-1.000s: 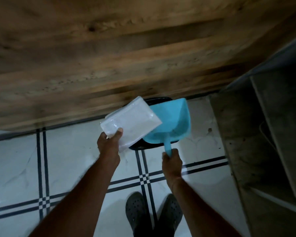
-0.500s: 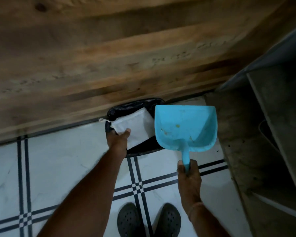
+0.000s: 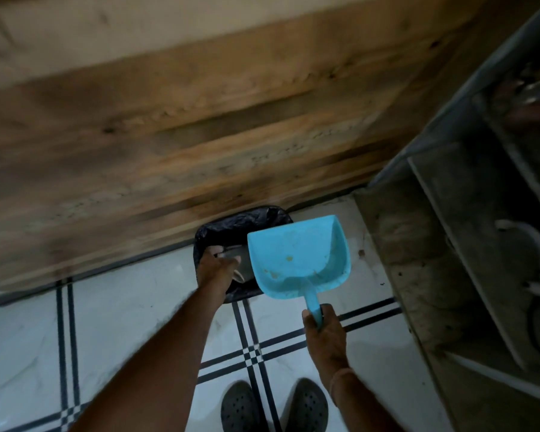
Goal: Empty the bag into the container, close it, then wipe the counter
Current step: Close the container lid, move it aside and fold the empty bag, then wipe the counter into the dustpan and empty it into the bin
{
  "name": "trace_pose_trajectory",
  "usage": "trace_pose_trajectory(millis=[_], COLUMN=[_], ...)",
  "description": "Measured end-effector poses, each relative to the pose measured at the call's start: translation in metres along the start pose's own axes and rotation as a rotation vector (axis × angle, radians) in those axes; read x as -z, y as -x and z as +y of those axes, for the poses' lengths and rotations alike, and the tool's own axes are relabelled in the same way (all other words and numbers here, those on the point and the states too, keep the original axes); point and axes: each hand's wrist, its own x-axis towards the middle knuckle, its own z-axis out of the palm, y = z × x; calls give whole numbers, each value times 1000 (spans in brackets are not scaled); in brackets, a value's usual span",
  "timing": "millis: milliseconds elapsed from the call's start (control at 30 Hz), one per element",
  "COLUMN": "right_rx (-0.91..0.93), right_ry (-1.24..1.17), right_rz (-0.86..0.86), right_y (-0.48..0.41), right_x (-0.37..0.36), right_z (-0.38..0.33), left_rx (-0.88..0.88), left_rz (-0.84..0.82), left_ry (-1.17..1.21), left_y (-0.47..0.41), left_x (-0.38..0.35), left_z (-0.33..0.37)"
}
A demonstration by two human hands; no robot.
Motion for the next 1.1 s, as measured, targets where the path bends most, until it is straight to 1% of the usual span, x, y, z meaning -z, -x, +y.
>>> trace_pose_trajectory(millis=[100,167,267,400,533,600,700,867,1000,1100], right_rx=[-5,-8,-46,-69,-66,-75,-121,-221,-285,-322], right_ry=[-13,-39,-75,-187,-259,-264,-275,-425,-572,-628], right_rz=[-20,-13,2,29,136,195,223,351,465,524], right_y=[24,48,93,165,233,258,291,345,368,375], right_x=[21,41,81,150,213,237,263,289,299,314], right_z=[-25,-45,-75,-111,-135,-141,-150,-150,-143,-140], left_rx=[-127,-193,-306,-484,-694,-781,-879,-1064,-1237,-1329], left_rz=[6,-22,-55,-120,-179,-215,-293,-484,-530,-558], left_ry=[-83,-148,-291,-461,-496,-494,-503,-534,-631,-714], left_y=[44,77,136,235,334,374,418,477,512,535], left_x=[20,34,59,94,112,113,107,88,69,48], left_z=[27,43,70,116,167,186,206,225,237,246])
